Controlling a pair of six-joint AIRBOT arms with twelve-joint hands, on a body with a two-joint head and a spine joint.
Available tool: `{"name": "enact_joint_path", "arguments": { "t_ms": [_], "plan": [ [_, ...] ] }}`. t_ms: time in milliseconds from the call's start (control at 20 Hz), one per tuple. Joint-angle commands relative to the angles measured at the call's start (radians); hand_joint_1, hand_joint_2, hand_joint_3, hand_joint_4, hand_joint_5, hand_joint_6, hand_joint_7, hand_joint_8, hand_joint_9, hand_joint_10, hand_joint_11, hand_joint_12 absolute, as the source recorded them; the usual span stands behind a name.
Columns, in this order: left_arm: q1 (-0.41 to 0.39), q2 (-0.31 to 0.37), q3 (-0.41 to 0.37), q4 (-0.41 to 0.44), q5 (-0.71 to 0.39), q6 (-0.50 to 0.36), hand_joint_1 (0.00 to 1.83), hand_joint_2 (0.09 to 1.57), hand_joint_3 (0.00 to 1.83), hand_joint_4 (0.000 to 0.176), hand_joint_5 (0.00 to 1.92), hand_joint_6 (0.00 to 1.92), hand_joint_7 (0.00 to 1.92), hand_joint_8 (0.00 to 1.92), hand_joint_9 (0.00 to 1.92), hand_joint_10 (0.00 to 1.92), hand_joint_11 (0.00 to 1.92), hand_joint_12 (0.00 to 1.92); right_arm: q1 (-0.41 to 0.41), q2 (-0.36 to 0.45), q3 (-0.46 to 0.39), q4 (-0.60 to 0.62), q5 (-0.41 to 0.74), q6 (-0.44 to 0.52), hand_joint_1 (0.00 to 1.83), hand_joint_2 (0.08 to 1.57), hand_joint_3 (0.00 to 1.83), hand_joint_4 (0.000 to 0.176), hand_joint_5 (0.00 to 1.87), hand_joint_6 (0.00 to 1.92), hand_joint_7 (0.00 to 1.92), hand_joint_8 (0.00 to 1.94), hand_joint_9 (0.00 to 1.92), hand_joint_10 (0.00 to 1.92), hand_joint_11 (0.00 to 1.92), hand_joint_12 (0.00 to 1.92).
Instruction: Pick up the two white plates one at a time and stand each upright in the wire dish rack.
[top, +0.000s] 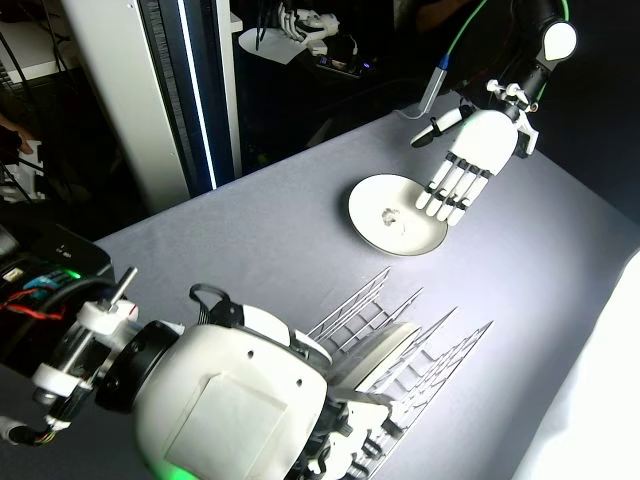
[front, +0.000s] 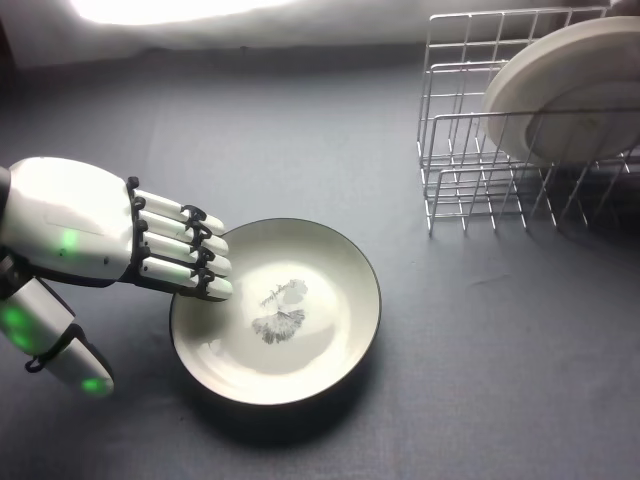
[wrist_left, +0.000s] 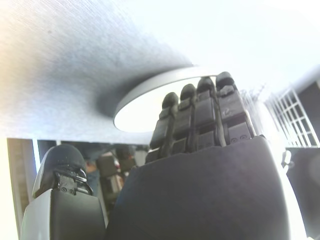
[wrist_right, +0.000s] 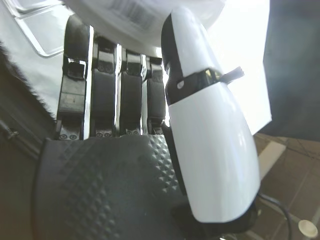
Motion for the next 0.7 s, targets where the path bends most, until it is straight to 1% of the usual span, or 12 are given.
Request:
{"name": "enact_joint_path", "arguments": {
  "t_ms": [0,50,100,150,200,250,400,450,600,650],
  "plan": [
    [0.007,0.0,0.0,-0.042,-0.023,-0.002,0.0,1.06,0.0,0.0,0.02,0.01,0.0,0.0,0.0,0.0,0.0,0.0,0.026,0.007,0.002,0.008,0.131,0.008,0.99,1.13,0.0,0.0,0.42,0.0,0.43,0.0,0.39,0.0,0.0,0.99],
    [0.015,0.0,-0.001,-0.047,-0.023,0.001,0.0,1.05,0.0,0.0,0.02,0.01,0.0,0.0,0.0,0.0,0.0,0.0,0.045,0.007,0.0,-0.021,0.133,0.01,0.98,1.07,0.0,0.0,0.33,0.0,0.35,0.0,0.3,0.0,0.0,0.83],
    [0.02,0.0,-0.002,-0.053,-0.023,0.003,0.0,1.04,0.0,0.0,0.02,0.01,0.0,0.0,0.0,0.0,0.0,0.0,0.062,0.007,-0.002,-0.043,0.137,0.01,0.97,1.05,0.0,0.0,0.31,0.0,0.33,0.0,0.28,0.0,0.0,0.78],
    [0.028,-0.001,-0.003,-0.06,-0.022,0.005,0.0,1.05,0.0,0.0,0.0,0.0,0.0,0.0,0.0,0.0,0.0,0.0,0.084,0.007,-0.007,-0.072,0.138,0.012,0.96,1.01,0.0,0.0,0.15,0.0,0.16,0.01,0.1,0.01,0.0,0.38],
    [0.037,-0.001,-0.006,-0.063,-0.02,0.007,0.0,1.05,0.0,0.0,0.0,0.0,0.0,0.0,0.0,0.0,0.0,0.0,0.114,0.007,-0.016,-0.118,0.139,0.013,0.98,0.99,0.0,0.0,0.07,0.01,0.08,0.01,0.03,0.01,0.0,0.16],
    [0.042,-0.001,-0.008,-0.064,-0.018,0.008,0.0,1.06,0.0,0.0,0.0,0.0,0.0,0.0,0.0,0.0,0.0,0.0,0.128,0.008,-0.023,-0.145,0.14,0.014,0.94,0.97,0.0,0.0,0.01,0.0,0.02,0.0,0.0,0.0,0.0,0.03],
    [0.068,-0.002,-0.013,-0.081,-0.017,0.013,0.0,1.02,0.0,0.0,0.01,0.0,0.0,0.0,0.0,0.0,0.0,0.0,0.162,0.011,-0.06,-0.251,0.146,0.016,0.9,0.87,0.0,0.0,0.0,0.0,0.0,0.0,0.0,0.0,0.0,0.0],
    [0.079,-0.003,-0.013,-0.091,-0.017,0.013,0.0,1.06,0.0,0.0,0.0,0.0,0.0,0.0,0.0,0.0,0.0,0.0,0.166,0.012,-0.073,-0.292,0.155,0.016,0.87,0.85,0.0,0.0,0.0,0.0,0.0,0.0,0.0,0.0,0.0,0.0],
    [0.109,-0.006,-0.017,-0.108,-0.016,0.016,0.0,1.06,0.0,0.0,0.0,0.0,0.0,0.0,0.0,0.0,0.0,0.0,0.166,0.013,-0.112,-0.423,0.197,0.016,0.85,0.81,0.0,0.0,0.0,0.0,0.0,0.0,0.0,0.0,0.0,0.0],
    [0.122,-0.007,-0.021,-0.114,-0.016,0.02,0.0,1.06,0.0,0.0,0.0,0.0,0.0,0.0,0.0,0.0,0.0,0.0,0.166,0.013,-0.128,-0.467,0.207,0.016,0.8,0.78,0.0,0.0,0.0,0.0,0.0,0.0,0.0,0.0,0.0,0.0]
  ]
}}
